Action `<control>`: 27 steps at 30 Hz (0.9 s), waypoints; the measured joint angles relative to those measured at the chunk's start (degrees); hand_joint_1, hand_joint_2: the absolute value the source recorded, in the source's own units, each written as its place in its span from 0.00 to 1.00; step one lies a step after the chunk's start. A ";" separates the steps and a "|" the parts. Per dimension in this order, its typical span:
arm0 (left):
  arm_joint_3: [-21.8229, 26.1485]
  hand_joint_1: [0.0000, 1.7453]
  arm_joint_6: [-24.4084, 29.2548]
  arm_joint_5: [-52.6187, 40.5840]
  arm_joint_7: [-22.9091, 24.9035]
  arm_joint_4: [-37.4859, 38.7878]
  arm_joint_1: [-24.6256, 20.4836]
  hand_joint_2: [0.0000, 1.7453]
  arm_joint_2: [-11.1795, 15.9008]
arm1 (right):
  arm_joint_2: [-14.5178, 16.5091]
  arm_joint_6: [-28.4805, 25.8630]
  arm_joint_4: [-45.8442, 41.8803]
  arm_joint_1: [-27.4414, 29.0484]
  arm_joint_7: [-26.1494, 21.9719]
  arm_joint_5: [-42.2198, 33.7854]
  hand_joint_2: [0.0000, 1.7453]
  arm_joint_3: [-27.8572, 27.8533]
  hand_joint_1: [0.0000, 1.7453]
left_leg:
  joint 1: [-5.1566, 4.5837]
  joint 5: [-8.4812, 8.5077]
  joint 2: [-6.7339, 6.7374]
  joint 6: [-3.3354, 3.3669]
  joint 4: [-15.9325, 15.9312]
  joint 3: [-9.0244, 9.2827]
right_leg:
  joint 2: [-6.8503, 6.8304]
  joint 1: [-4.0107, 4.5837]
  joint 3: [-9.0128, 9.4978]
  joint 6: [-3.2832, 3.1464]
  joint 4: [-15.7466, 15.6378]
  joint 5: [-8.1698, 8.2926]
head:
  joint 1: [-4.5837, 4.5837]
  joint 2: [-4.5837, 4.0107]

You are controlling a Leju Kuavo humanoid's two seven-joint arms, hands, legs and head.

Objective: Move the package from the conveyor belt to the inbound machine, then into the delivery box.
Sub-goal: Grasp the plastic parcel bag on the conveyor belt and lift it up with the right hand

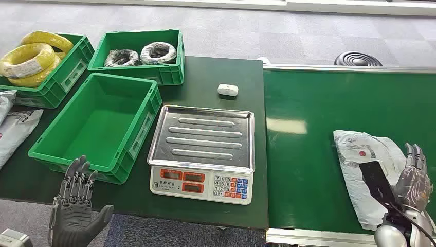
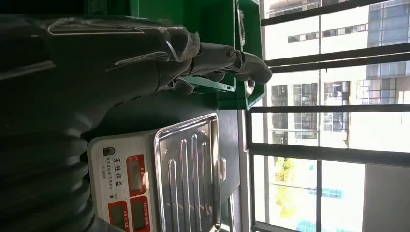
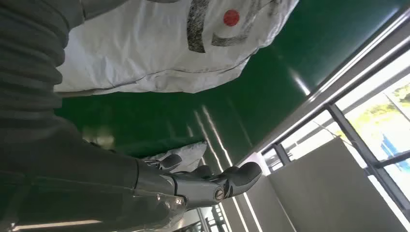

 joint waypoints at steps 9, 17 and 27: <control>-1.23 0.00 0.98 1.26 -0.51 0.11 -0.28 1.00 1.35 | -2.37 9.84 13.92 -7.31 9.59 4.27 1.00 0.47 0.00 | 0.03 0.00 0.00 0.00 -0.03 -0.12 | -0.01 0.03 -0.08 -0.01 0.01 -0.01 | 0.02 0.00; -1.88 0.00 1.37 1.66 -0.09 0.55 -1.34 1.00 1.96 | -3.05 24.51 27.56 -13.63 13.18 4.97 1.00 2.76 1.00 | 0.02 0.02 0.00 0.02 -0.01 -0.09 | -0.01 0.02 -0.04 0.00 0.01 0.00 | 0.01 0.00; -1.64 0.00 1.96 1.66 0.34 0.49 -1.39 1.00 2.13 | -2.24 28.69 34.24 -22.91 15.19 7.29 1.00 7.26 1.00 | 0.02 0.03 0.09 0.02 -0.02 -0.02 | 0.02 0.03 0.08 0.00 0.01 0.02 | 0.01 0.00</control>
